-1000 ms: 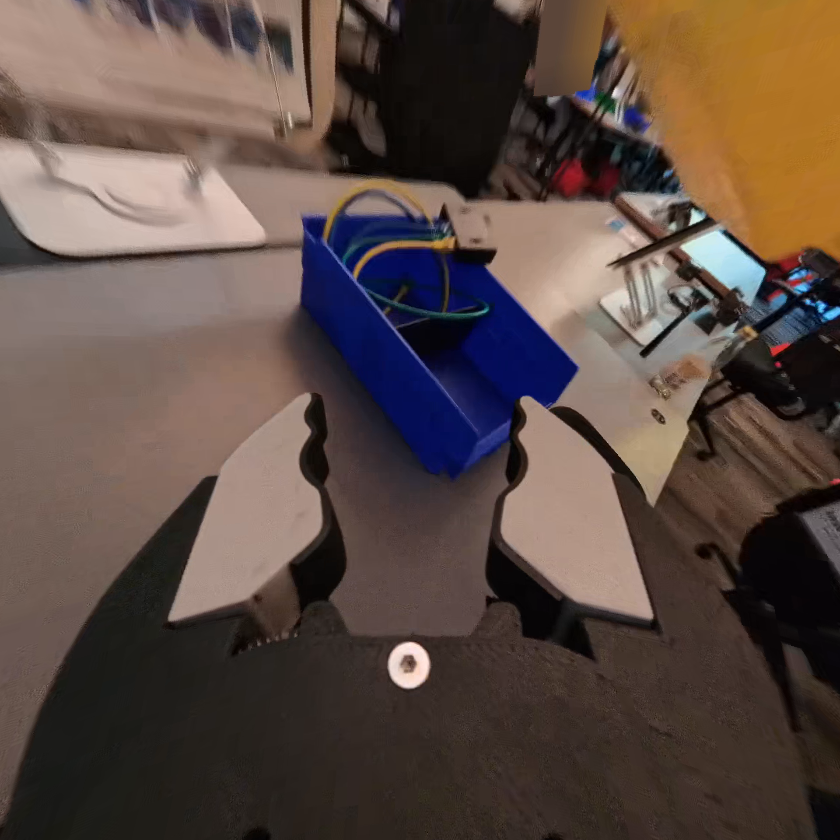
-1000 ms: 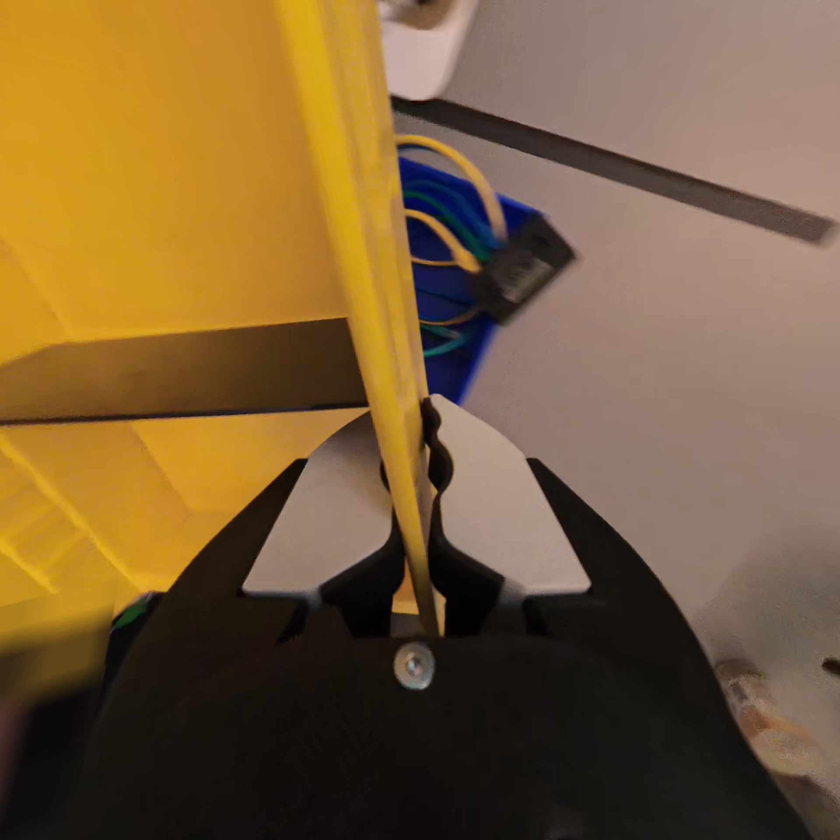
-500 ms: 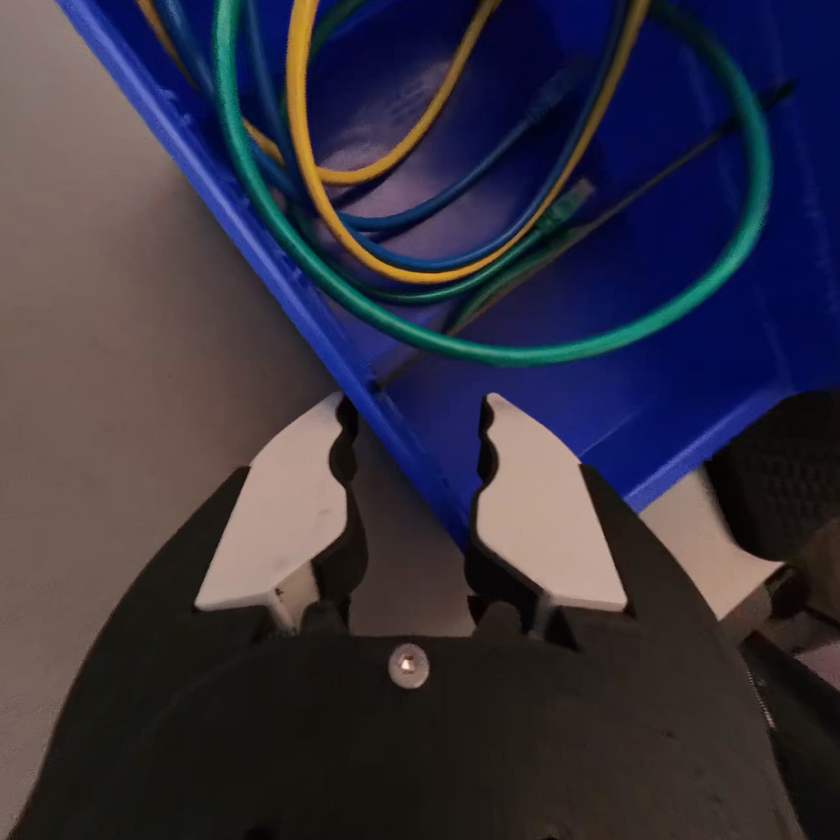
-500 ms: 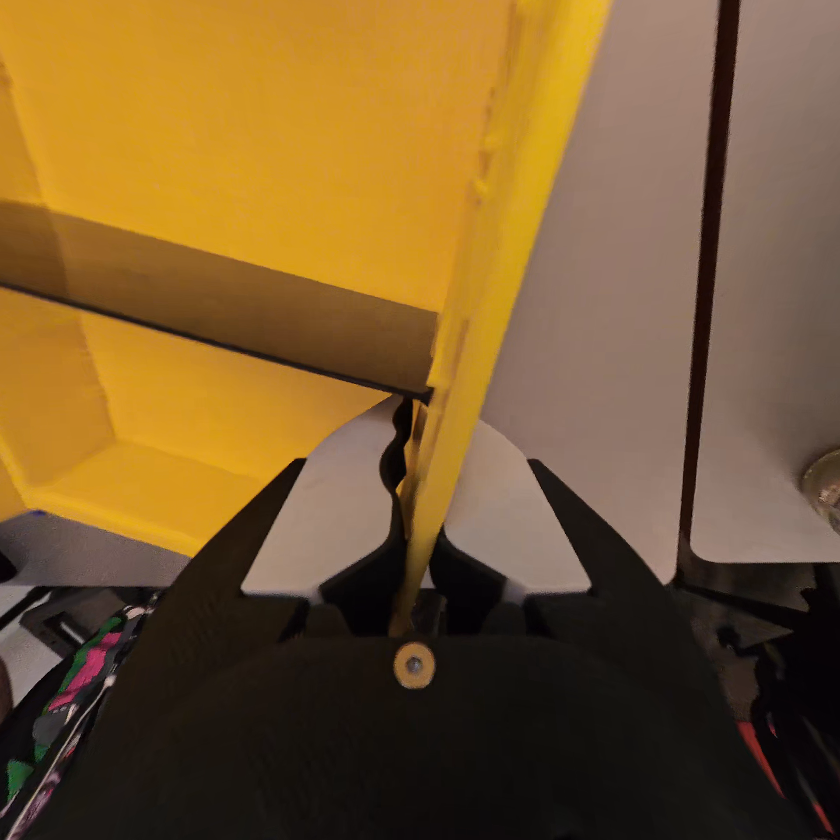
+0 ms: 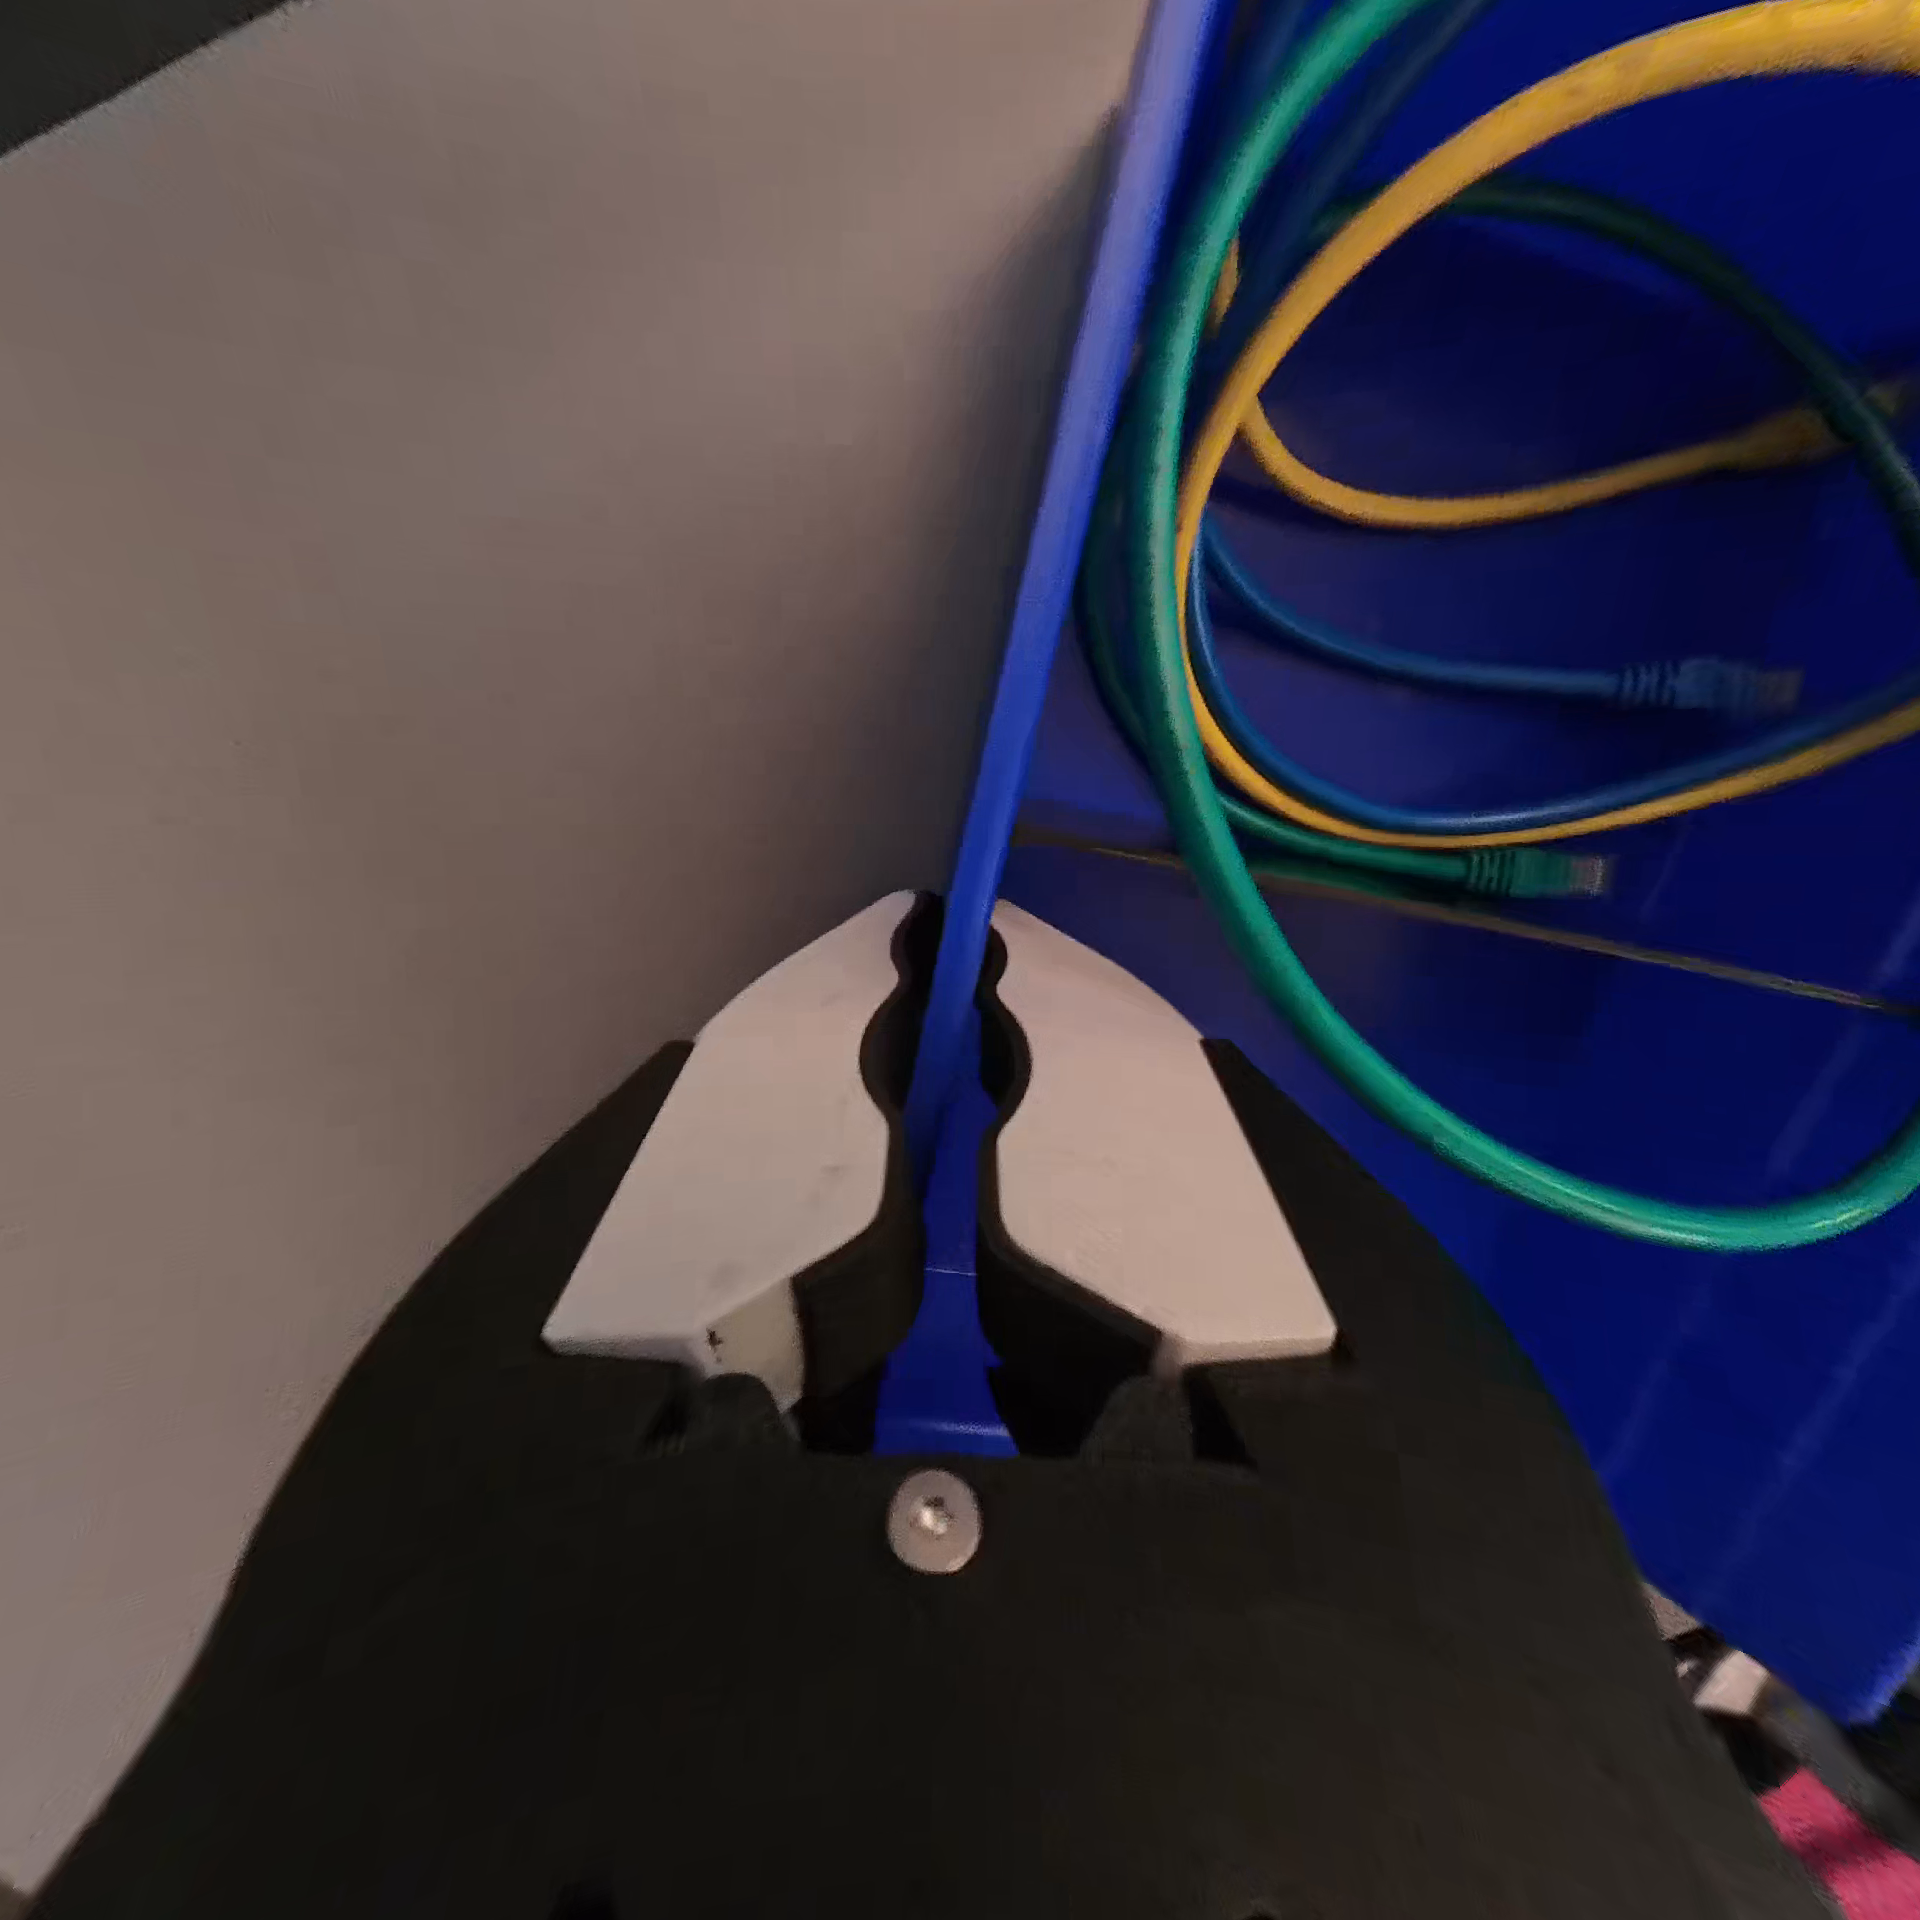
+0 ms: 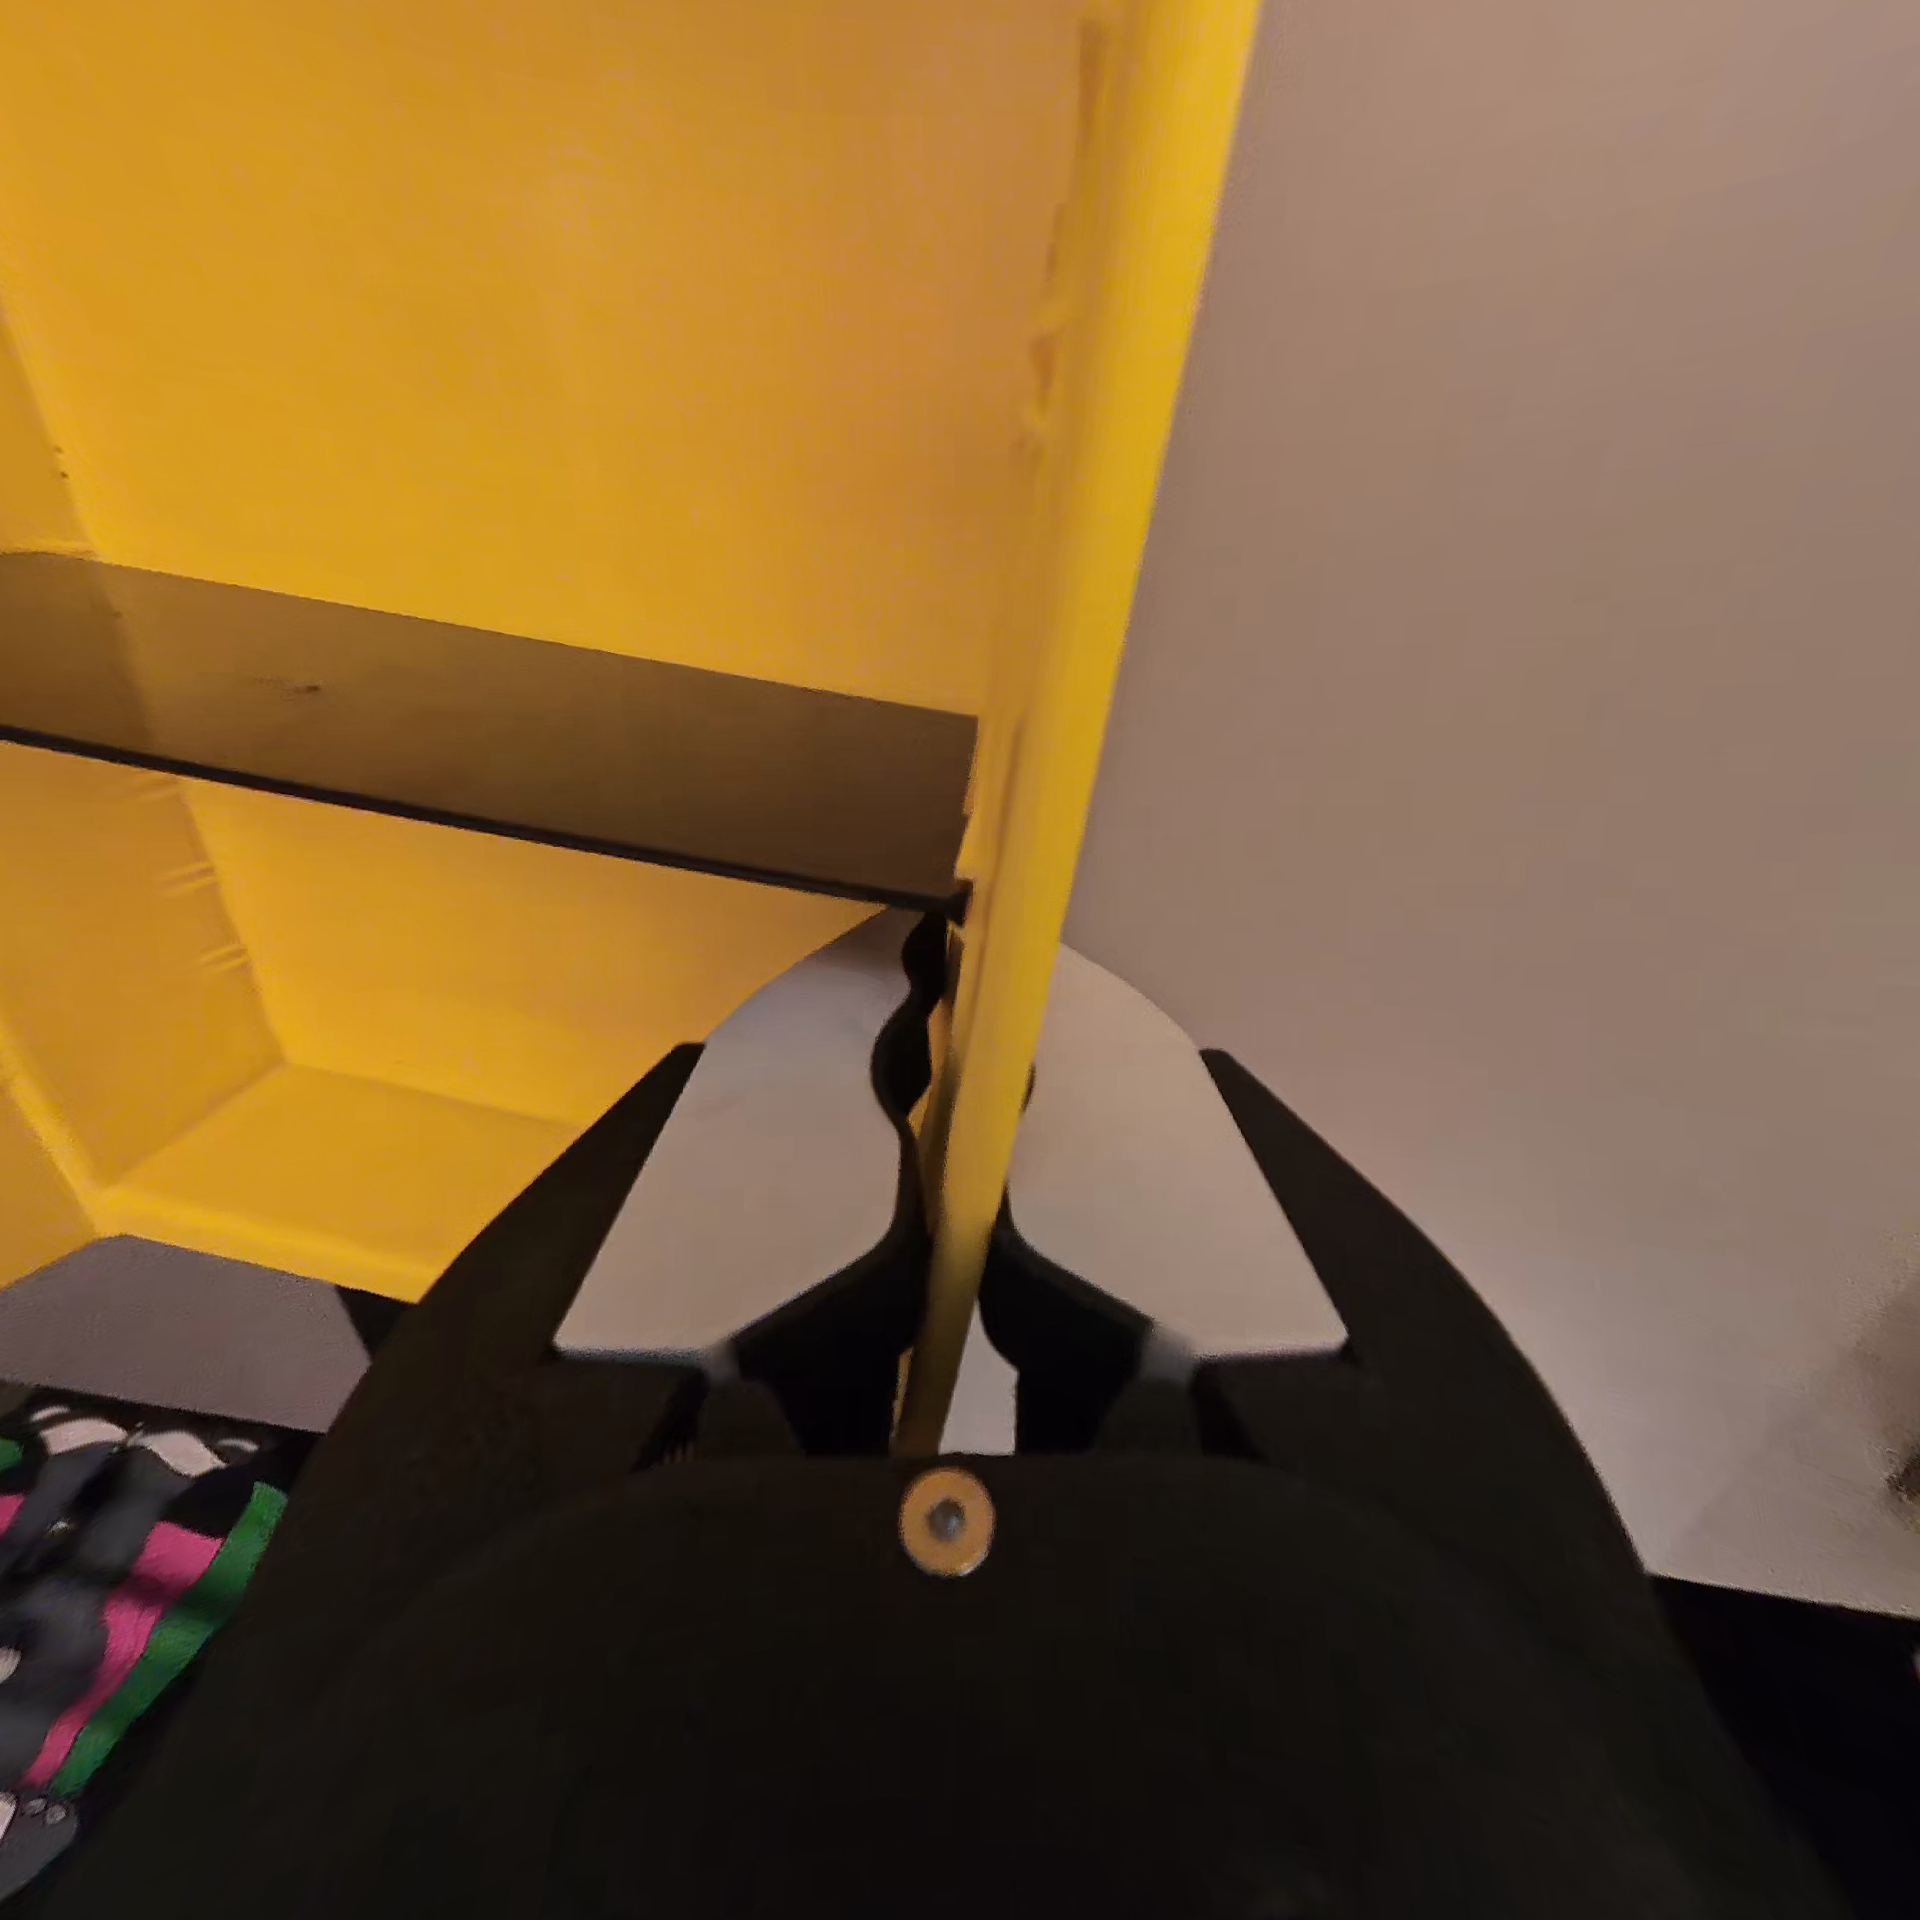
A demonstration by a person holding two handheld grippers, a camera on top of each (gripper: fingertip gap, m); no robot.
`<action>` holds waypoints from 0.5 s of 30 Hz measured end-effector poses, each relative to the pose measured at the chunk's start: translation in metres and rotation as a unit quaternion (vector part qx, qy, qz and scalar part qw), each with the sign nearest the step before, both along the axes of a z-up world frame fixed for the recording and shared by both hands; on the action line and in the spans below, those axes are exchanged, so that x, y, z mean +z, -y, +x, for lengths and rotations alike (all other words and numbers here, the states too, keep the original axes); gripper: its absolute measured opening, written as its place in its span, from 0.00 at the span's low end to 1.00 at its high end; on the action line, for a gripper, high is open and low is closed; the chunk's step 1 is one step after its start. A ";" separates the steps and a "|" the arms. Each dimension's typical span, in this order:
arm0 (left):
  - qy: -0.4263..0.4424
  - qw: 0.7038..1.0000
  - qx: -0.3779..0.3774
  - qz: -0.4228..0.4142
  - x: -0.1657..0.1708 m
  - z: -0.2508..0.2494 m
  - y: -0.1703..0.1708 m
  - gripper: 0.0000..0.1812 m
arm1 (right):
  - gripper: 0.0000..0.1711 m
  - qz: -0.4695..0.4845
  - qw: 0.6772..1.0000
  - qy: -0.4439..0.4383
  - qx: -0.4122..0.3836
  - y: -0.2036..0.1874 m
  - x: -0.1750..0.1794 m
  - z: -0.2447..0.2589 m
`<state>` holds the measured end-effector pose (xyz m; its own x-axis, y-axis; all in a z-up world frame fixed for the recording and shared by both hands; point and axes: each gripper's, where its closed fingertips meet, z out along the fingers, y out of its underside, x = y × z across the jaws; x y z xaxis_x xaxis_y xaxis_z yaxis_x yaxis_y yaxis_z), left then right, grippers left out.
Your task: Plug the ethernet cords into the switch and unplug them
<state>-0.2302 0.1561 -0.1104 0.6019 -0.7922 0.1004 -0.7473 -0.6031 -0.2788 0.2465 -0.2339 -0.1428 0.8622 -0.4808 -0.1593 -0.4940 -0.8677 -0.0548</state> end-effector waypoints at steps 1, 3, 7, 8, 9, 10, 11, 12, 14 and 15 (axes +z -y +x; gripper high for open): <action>0.000 1.000 0.018 0.001 0.001 -0.025 -0.010 0.03 | 0.03 0.001 1.000 -0.002 0.013 -0.010 -0.001 -0.007; -0.005 0.998 0.062 0.007 0.002 -0.075 -0.028 0.03 | 0.03 0.002 0.999 -0.005 0.033 -0.029 -0.002 -0.018; -0.001 0.990 0.139 0.018 0.003 -0.162 -0.050 0.03 | 0.03 -0.012 0.999 0.000 0.047 -0.049 -0.001 -0.016; 0.001 0.989 0.147 0.023 0.003 -0.177 -0.052 0.02 | 0.03 -0.012 0.999 -0.001 0.038 -0.050 -0.002 -0.011; 0.002 0.989 0.145 0.030 0.003 -0.190 -0.052 0.02 | 0.03 -0.011 1.000 -0.006 0.029 -0.051 -0.001 -0.006; 0.003 0.989 0.142 0.036 0.003 -0.199 -0.051 0.02 | 0.04 -0.012 1.000 -0.007 0.025 -0.050 -0.001 0.000; 0.004 0.989 0.141 0.040 0.003 -0.206 -0.049 0.02 | 0.03 -0.019 1.000 -0.007 0.019 -0.047 -0.001 0.006; 0.004 0.989 0.139 0.044 0.003 -0.211 -0.047 0.03 | 0.04 -0.025 1.000 -0.007 0.010 -0.044 -0.001 0.012; 0.002 0.988 0.144 0.048 0.003 -0.218 -0.044 0.03 | 0.04 -0.032 0.999 -0.010 -0.003 -0.036 0.000 0.023; 0.001 0.988 0.146 0.050 0.003 -0.220 -0.043 0.03 | 0.04 -0.033 0.999 -0.010 -0.012 -0.032 -0.001 0.028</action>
